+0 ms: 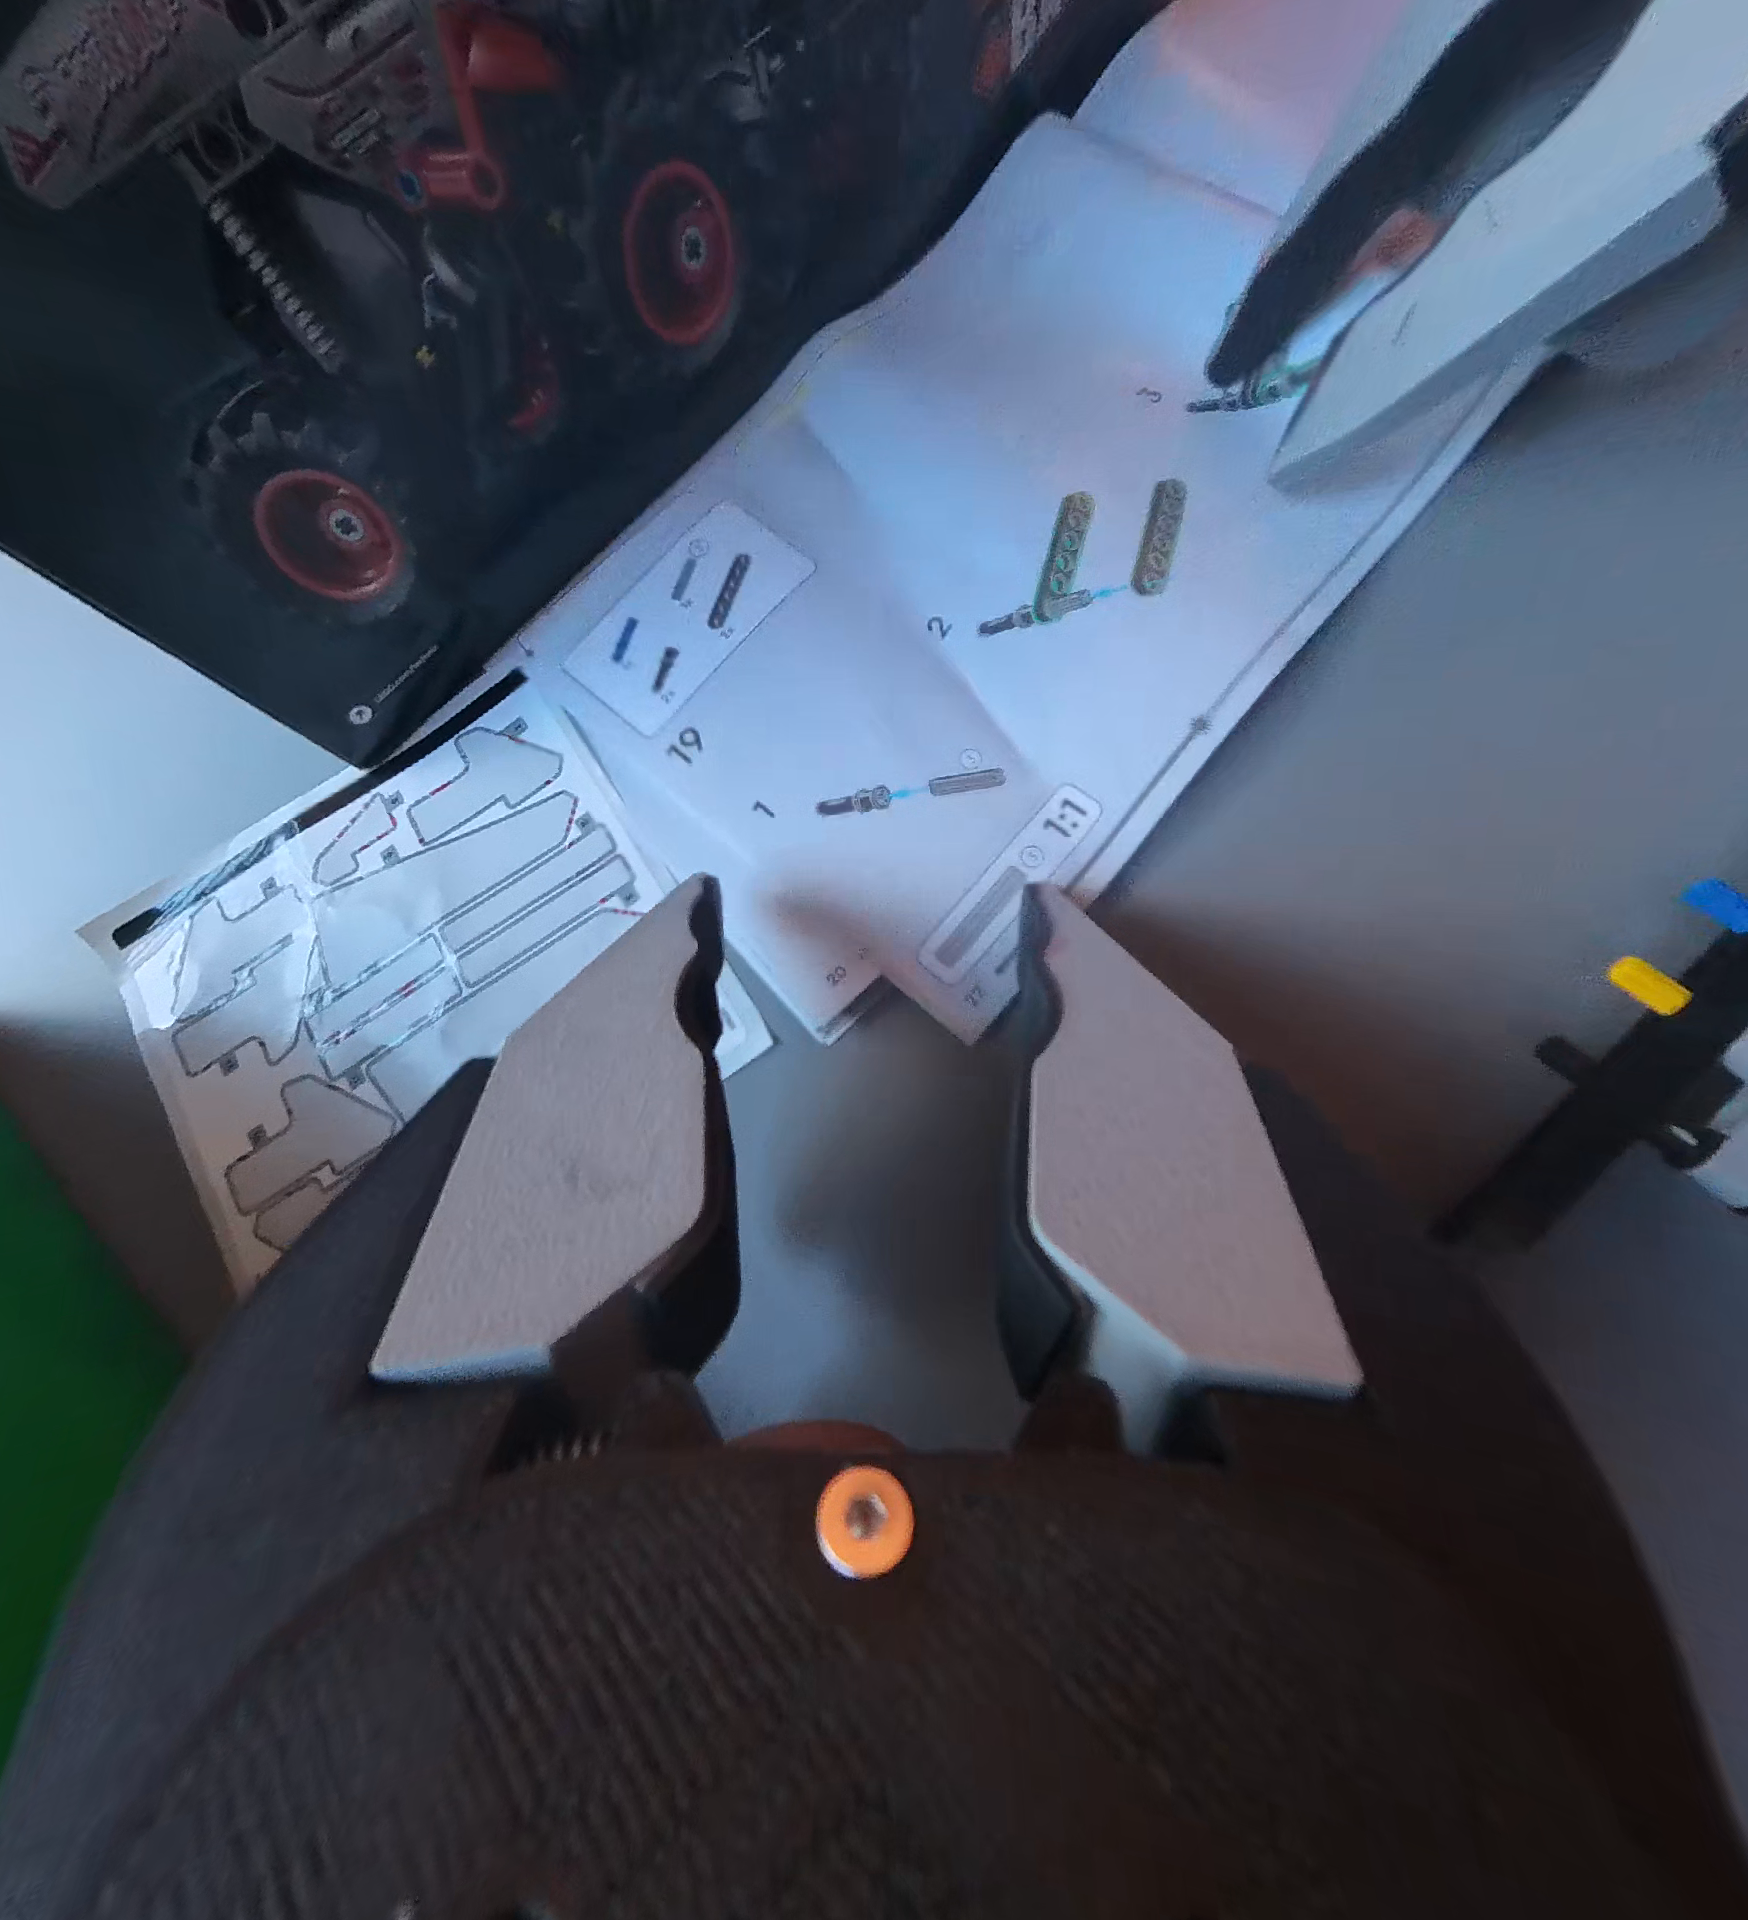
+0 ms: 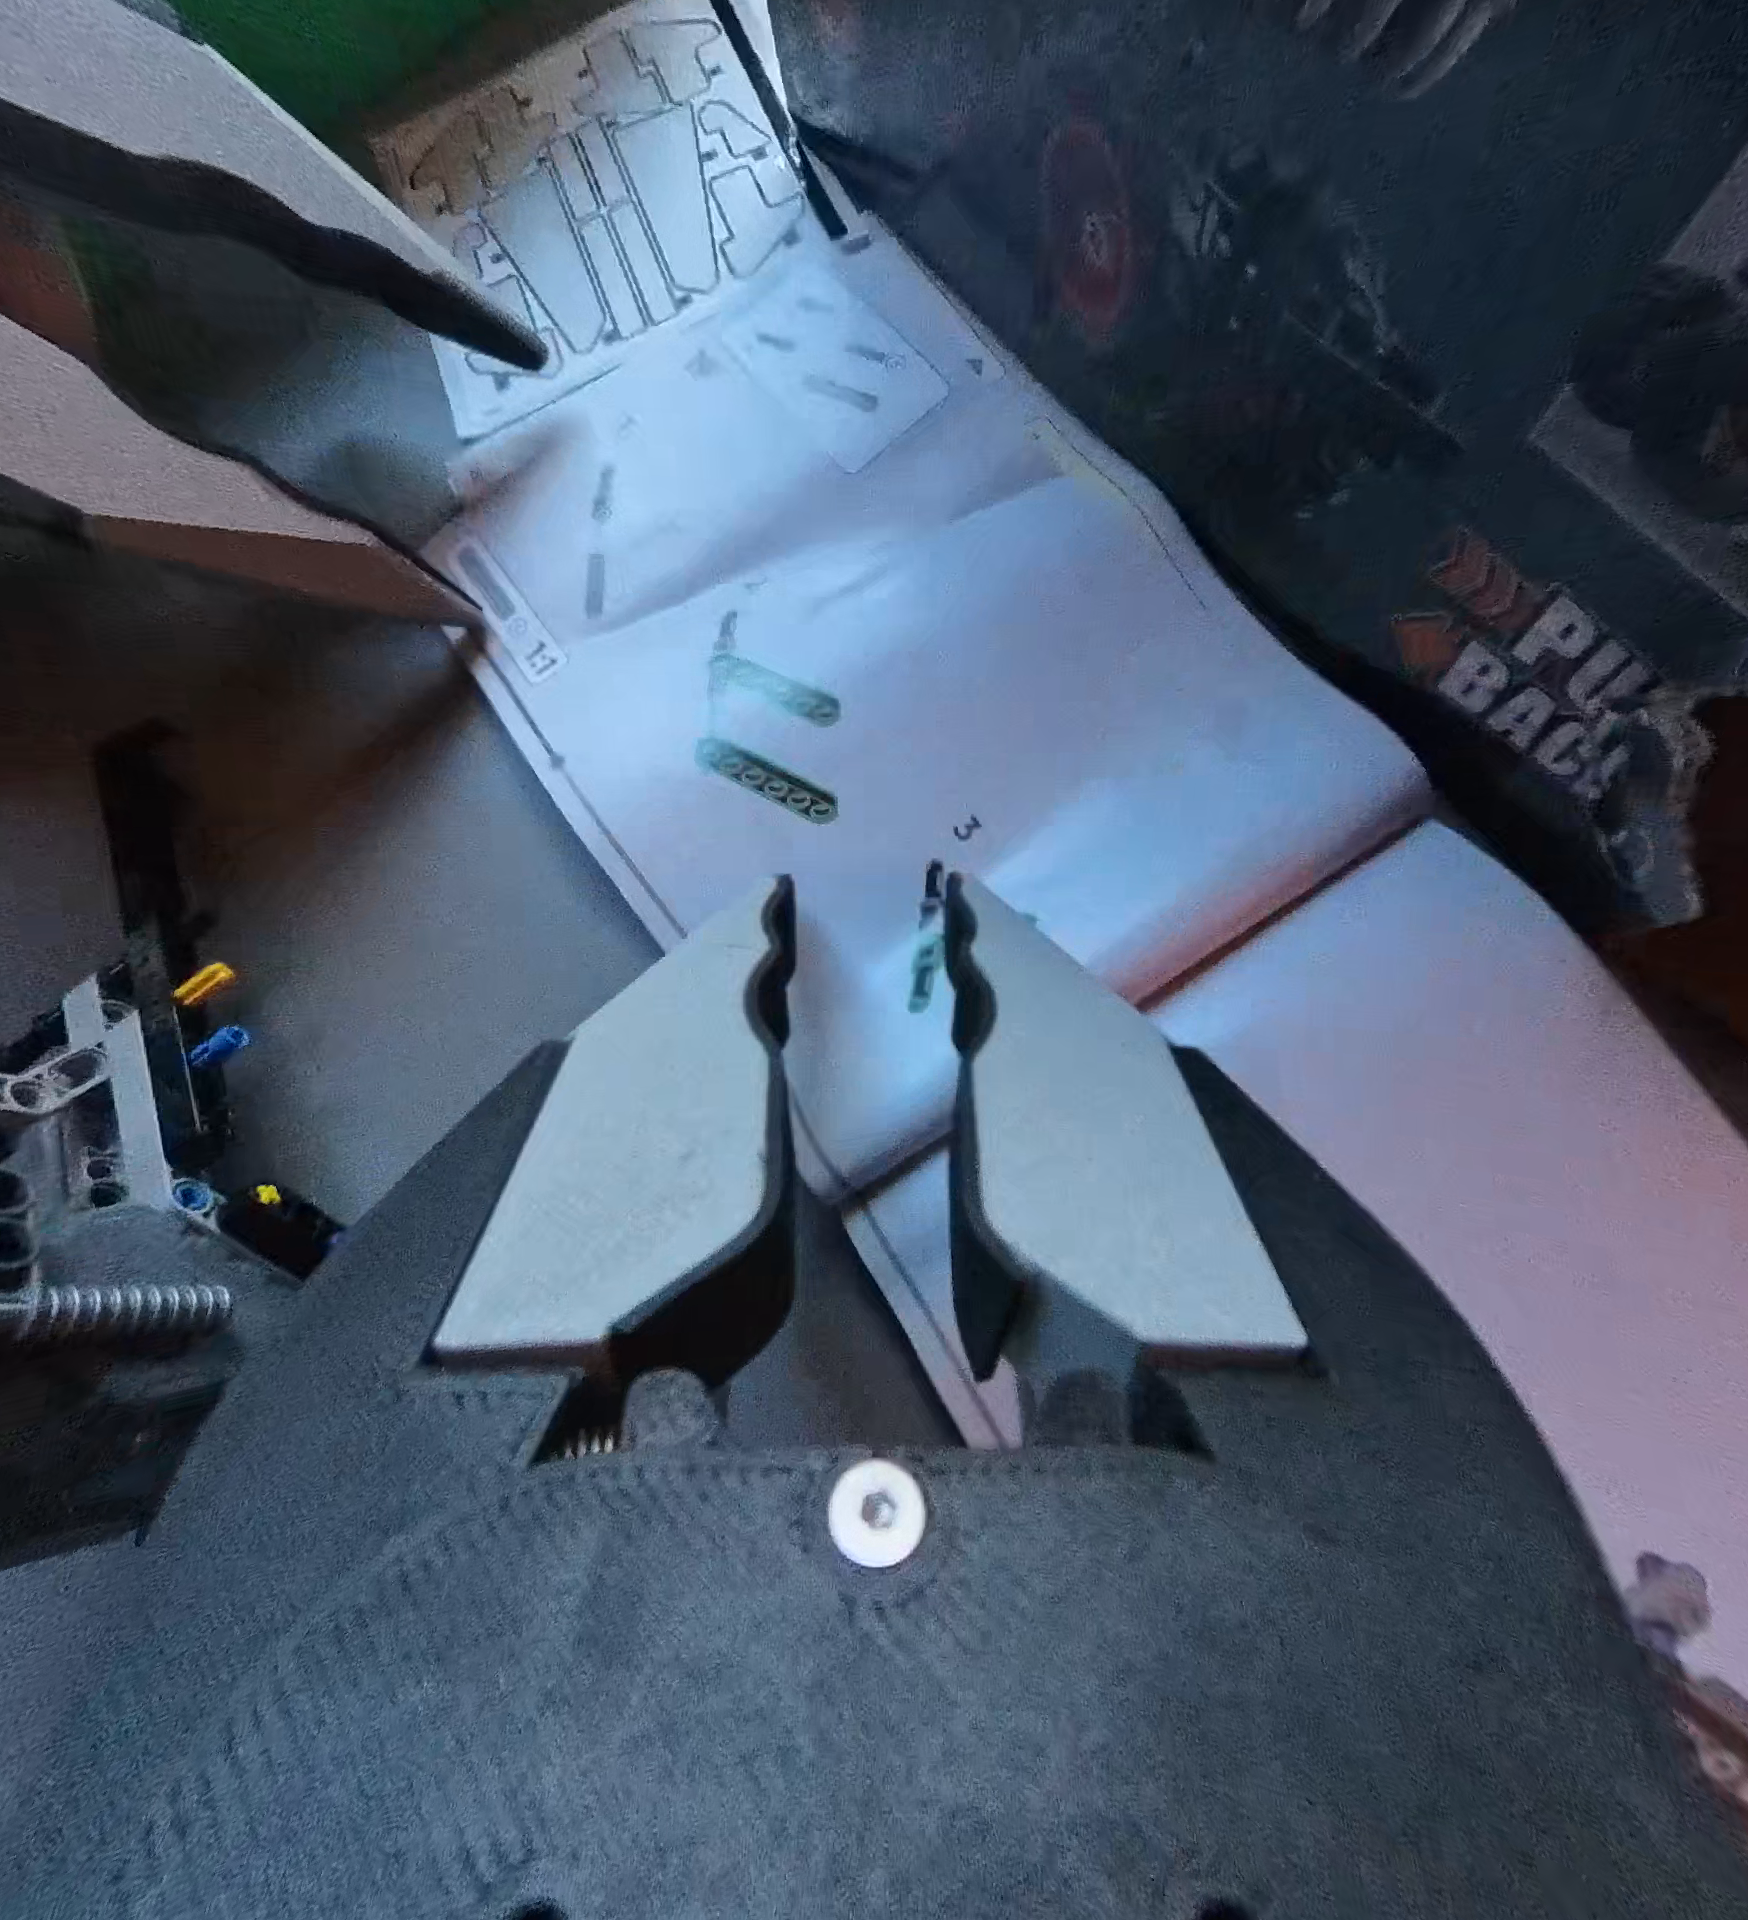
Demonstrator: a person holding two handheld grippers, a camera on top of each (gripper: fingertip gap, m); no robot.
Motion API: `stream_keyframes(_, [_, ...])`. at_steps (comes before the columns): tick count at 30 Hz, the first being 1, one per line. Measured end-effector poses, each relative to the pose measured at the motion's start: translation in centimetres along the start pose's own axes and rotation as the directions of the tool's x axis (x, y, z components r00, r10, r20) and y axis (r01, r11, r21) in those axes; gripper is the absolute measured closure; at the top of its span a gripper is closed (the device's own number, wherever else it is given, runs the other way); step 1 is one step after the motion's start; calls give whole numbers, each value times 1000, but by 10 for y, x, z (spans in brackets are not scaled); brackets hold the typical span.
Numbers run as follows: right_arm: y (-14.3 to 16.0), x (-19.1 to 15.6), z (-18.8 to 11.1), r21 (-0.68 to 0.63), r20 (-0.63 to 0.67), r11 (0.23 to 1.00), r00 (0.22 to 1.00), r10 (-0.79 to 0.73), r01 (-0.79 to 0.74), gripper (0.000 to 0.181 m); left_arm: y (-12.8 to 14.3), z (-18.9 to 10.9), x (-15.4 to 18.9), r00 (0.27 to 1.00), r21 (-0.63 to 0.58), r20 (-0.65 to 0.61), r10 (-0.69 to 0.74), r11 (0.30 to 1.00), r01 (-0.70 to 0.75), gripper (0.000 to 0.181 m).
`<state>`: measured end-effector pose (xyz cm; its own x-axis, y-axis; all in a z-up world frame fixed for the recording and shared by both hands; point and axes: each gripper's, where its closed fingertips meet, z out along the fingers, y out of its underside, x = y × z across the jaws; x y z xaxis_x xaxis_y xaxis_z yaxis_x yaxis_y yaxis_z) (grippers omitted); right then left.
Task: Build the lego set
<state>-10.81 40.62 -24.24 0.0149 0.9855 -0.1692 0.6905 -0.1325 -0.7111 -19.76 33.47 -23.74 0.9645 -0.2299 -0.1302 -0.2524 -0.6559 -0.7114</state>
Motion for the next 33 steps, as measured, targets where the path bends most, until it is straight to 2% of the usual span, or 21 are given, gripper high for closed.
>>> stream_keyframes(1, [0, -1, 1, 3, 9, 1000, 1000, 8, -8, 156, 1, 0, 0, 1000, -5, -10, -15, 1000, 15, 126])
stream_keyframes(4, [1, -7, 0, 10, 52, 1000, 998, 19, -19, 153, 3, 1, 4, 997, -18, -49, -65, 998, 64, 125])
stream_keyframes(10, [3, -16, -7, 54, 131, 999, 991, -2, -5, 148, 5, 3, 10, 996, -30, -75, -49, 998, 47, 126])
stream_keyframes(13, [6, -13, -4, 40, 87, 999, 996, -24, 21, 157, 6, 4, 10, 992, -28, -98, -83, 996, 81, 130])
stream_keyframes(16, [11, -9, -5, 23, 21, 996, 996, -88, 87, 175, 6, 3, 6, 992, -28, -88, -89, 996, 87, 141])
stream_keyframes(19, [12, -10, -7, 20, 23, 994, 993, -112, 112, 173, 6, 2, 8, 991, -26, -96, -94, 995, 91, 149])
stream_keyframes(30, [11, -10, -12, 19, 65, 994, 991, -113, 112, 171, 2, 5, 8, 987, 5, -102, -124, 992, 125, 142])
stream_keyframes(33, [-5, -14, -23, 125, 65, 978, 982, -176, 167, 172, 1, 5, 8, 982, 11, -123, -144, 989, 146, 139])
